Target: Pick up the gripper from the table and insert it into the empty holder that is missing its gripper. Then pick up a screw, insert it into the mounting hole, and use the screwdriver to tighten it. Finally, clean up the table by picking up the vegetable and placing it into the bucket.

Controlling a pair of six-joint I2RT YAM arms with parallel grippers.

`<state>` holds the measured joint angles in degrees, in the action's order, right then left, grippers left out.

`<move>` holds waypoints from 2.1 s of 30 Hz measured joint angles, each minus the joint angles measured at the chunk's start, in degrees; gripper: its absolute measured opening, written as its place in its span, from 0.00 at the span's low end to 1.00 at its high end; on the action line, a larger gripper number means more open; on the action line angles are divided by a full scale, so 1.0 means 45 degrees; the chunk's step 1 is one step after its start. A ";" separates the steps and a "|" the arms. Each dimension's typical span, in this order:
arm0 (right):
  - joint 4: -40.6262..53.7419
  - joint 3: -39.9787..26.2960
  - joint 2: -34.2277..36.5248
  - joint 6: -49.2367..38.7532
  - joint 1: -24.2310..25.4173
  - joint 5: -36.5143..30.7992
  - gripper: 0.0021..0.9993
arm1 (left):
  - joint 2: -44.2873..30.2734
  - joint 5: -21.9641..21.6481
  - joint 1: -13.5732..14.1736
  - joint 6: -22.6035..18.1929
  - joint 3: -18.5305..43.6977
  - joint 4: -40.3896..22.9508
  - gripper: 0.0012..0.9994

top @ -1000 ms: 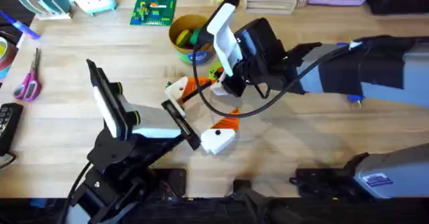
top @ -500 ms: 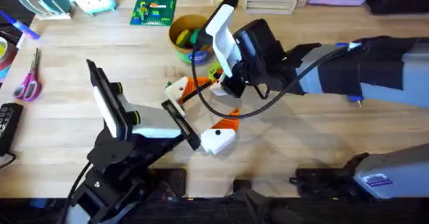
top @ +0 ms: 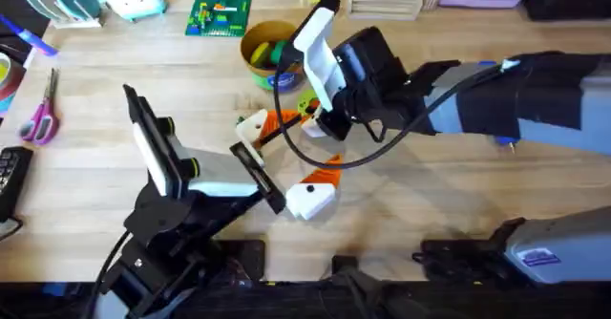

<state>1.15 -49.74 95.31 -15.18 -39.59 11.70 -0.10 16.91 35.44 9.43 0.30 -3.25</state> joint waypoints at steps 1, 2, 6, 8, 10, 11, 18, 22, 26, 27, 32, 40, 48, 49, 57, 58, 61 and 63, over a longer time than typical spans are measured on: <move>0.0000 -0.0004 -0.0005 0.0001 0.0004 -0.0015 0.20 | 0.0000 0.0000 0.0000 0.0000 0.0000 0.0000 0.99; 0.0000 -0.0004 0.0000 -0.0003 0.0004 -0.0019 0.19 | 0.0000 0.0000 0.0000 0.0000 0.0000 0.0000 0.99; 0.0000 -0.0004 0.0000 -0.0004 0.0004 -0.0024 0.20 | 0.0000 0.0000 0.0000 0.0000 0.0000 0.0000 0.99; 0.0000 -0.0004 -0.0005 -0.0001 -0.0001 -0.0019 0.22 | 0.0000 0.0000 0.0000 0.0000 0.0000 0.0000 0.99; 0.0029 -0.0004 -0.0008 -0.0004 -0.0001 -0.0019 0.26 | 0.0000 0.0000 0.0000 0.0000 0.0000 0.0000 0.99; 0.0076 -0.0004 -0.0027 -0.0001 -0.0001 -0.0018 0.28 | 0.0000 0.0000 0.0000 0.0000 0.0003 0.0000 0.99; 0.0287 -0.0004 -0.0564 0.0001 0.0000 -0.0024 0.31 | 0.0000 0.0000 0.0000 0.0000 0.0000 0.0000 0.99; 0.0467 -0.0004 -0.0743 0.0001 -0.0001 -0.0024 0.31 | 0.0000 0.0000 0.0000 0.0000 0.0000 0.0000 0.99; 0.0815 -0.0004 -0.0738 0.0000 -0.0001 -0.0024 0.31 | 0.0000 0.0000 0.0000 0.0000 0.0000 0.0000 0.99; 0.0845 -0.0004 -0.0738 0.0001 -0.0001 -0.0024 0.31 | 0.0000 0.0000 0.0000 0.0000 0.0000 0.0000 0.99; 0.0855 -0.0004 -0.0733 0.0001 0.0003 -0.0024 0.32 | 0.0000 0.0000 0.0000 0.0000 0.0000 0.0000 0.99; 0.0865 -0.0004 -0.0590 -0.0004 0.0004 -0.0207 0.35 | 0.0000 -0.0002 0.0000 0.0000 0.0000 0.0000 0.99; 0.0884 -0.0004 -0.0588 -0.0004 0.0004 -0.0428 0.37 | 0.0000 -0.0004 0.0000 0.0000 0.0000 0.0000 0.99; 0.0884 -0.0004 -0.0588 -0.0004 0.0004 -0.0425 0.37 | 0.0000 0.0000 0.0000 0.0000 0.0000 0.0000 0.99; 0.0840 -0.0004 -0.0448 0.0001 0.0004 -0.0403 0.34 | 0.0000 0.0000 0.0000 0.0000 0.0000 0.0000 0.99; 0.0840 -0.0004 -0.0395 0.0001 0.0004 -0.0403 0.33 | 0.0000 0.0000 0.0000 0.0000 0.0000 0.0000 0.99; 0.0792 -0.0004 -0.0325 0.0001 0.0004 -0.0402 0.32 | 0.0000 0.0000 0.0000 0.0000 0.0000 0.0000 0.99; 0.0792 -0.0004 -0.0325 0.0001 0.0003 -0.0403 0.30 | 0.0000 0.0000 0.0000 0.0000 0.0000 0.0000 0.99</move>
<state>4.71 -49.76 93.84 -15.18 -39.58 9.89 -0.10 16.91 35.44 9.43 0.30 -3.25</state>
